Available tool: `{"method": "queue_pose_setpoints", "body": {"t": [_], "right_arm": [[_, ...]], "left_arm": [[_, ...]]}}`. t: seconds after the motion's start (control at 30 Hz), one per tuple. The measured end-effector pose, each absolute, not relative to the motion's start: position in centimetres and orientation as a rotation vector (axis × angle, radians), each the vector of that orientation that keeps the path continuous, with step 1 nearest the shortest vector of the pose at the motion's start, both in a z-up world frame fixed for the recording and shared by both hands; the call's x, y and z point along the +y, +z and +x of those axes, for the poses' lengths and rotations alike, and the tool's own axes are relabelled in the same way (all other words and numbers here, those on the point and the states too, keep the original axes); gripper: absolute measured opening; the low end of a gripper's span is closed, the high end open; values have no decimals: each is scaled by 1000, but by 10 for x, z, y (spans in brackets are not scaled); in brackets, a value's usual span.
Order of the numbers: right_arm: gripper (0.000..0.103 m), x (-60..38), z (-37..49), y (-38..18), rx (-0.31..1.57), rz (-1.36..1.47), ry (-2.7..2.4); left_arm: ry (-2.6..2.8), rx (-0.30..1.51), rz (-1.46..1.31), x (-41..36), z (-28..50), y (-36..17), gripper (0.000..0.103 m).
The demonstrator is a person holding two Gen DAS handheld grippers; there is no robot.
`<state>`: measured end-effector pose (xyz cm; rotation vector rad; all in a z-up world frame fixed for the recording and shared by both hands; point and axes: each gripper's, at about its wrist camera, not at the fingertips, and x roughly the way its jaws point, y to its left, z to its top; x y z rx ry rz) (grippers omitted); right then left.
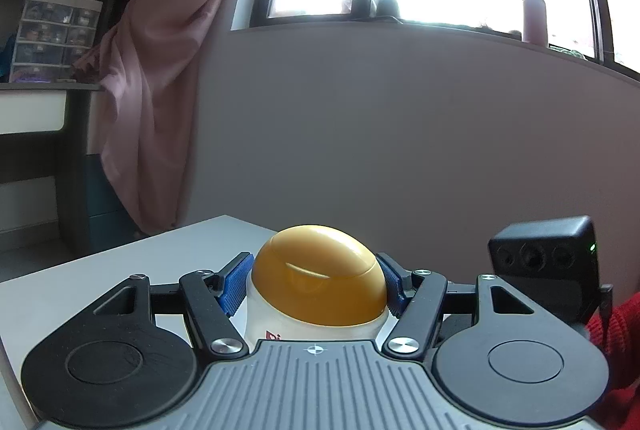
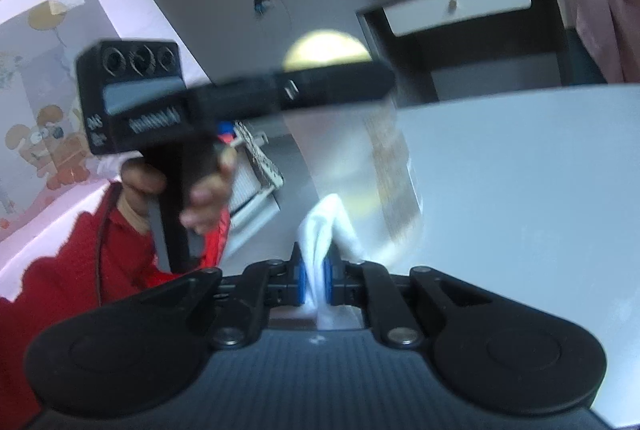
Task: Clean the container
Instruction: 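Wipe the bottle's side with the right gripper's cloth while the left gripper holds it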
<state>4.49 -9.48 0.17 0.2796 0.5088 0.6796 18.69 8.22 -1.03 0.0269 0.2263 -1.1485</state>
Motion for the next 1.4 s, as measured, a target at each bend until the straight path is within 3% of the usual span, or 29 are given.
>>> {"method": "queue_pose_setpoints", "body": {"t": [0.6,1.4], "right_arm": [[9,-110,29,44,373,296,708],[9,-119,45,-7,530,410,744]], "left_arm": [[-1144,234,29,82,186,-8,65],[-1141,244,30,78,181,-8,65]]}}
